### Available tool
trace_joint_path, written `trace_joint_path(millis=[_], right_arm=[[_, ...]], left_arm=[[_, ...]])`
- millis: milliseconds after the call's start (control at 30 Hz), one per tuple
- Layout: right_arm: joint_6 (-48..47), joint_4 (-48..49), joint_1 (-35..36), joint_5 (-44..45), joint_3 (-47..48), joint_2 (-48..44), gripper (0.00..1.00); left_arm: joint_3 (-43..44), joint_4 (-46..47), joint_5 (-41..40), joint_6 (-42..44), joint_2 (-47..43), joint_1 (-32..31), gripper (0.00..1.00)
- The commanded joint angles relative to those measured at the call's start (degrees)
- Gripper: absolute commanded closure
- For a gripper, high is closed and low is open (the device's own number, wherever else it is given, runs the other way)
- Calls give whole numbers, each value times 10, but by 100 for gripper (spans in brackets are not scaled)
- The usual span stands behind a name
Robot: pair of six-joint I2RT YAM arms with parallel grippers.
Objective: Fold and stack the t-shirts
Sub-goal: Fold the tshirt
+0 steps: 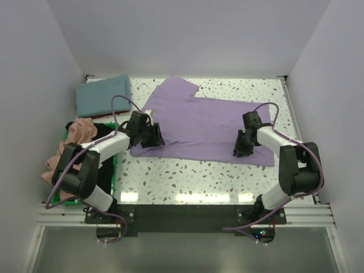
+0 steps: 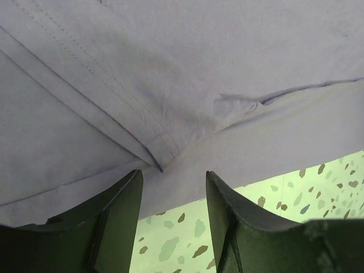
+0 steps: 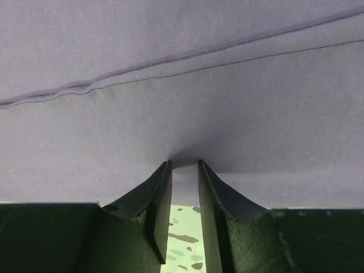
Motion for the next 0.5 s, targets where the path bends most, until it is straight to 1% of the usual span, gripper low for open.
trace_joint_path(millis=[0, 367, 467], right_arm=[[6, 19, 1, -3, -5, -5, 71], [5, 20, 1, -7, -8, -7, 71], [5, 20, 0, -8, -10, -9, 71]], left_arm=[[40, -15, -30, -8, 28, -15, 48], [58, -23, -50, -5, 64, -30, 52], [61, -20, -53, -5, 70, -33, 56]])
